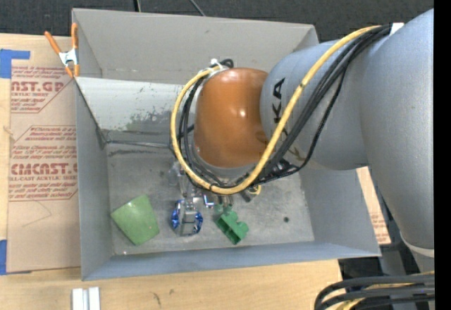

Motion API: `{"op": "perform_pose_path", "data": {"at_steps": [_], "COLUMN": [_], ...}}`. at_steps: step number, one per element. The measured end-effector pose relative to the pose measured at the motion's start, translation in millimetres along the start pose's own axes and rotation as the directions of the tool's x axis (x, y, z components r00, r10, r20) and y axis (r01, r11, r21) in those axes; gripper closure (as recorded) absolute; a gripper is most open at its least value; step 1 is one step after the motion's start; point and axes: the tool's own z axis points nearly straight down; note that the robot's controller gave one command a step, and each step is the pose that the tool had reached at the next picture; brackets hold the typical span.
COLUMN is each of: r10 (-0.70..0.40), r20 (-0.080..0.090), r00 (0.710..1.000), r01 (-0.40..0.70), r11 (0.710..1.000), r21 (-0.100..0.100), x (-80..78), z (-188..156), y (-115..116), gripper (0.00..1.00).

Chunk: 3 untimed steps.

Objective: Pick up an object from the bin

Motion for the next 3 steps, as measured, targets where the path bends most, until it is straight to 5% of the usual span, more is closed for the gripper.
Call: {"op": "perform_pose_path", "data": {"at_steps": [1,2,3], "r10": [-0.211,-0.443,-0.728], "r20": [0.004,-0.004,-0.003], "r00": [0.977,0.896,0.686], "r01": [0.211,0.443,0.728], "r11": [0.977,0.896,0.686], "r21": [0.002,0.001,0.000], "x": [-7.3,-18.9,-33.3], "z": [-32,54,104], "y": [-7,-28,-61], "gripper": [0.00,0.00,0.00]}}
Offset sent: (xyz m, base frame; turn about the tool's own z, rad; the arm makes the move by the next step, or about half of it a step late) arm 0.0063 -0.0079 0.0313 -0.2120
